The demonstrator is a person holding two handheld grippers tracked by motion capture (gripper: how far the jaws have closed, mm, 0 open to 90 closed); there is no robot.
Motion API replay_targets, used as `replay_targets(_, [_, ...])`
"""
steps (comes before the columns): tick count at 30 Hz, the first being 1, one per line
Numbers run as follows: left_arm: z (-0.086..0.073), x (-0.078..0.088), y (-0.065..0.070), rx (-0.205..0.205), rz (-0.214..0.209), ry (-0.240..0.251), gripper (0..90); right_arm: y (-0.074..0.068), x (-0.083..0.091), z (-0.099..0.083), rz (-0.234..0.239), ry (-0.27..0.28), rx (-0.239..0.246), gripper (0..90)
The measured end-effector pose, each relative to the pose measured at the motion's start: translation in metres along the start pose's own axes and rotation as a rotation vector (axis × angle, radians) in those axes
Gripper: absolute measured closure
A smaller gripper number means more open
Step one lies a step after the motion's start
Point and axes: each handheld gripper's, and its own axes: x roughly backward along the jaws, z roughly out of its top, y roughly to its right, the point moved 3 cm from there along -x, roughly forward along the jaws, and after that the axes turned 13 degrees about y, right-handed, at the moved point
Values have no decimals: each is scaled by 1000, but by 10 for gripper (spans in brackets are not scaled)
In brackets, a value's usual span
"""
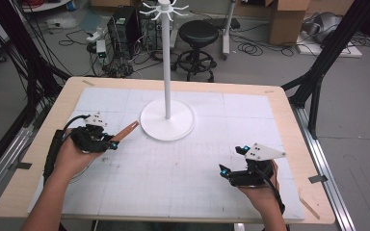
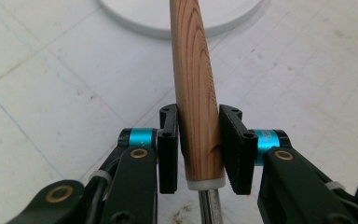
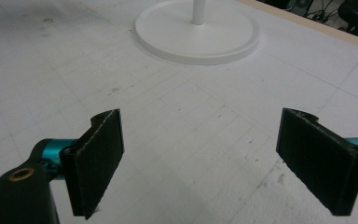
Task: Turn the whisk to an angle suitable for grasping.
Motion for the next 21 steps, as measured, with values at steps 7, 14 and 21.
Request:
replay_targets(7, [16,11,11,-16,-78,84,698,0,-1,0,3,1,0,139])
replay_targets(14, [30,18,24,-1,-127,163,698,0,-1,-1,5,-2,2,139])
replay_targets(21, [34,18,28,-21,-139,165,698,0,-1,-1,4,0,0,139])
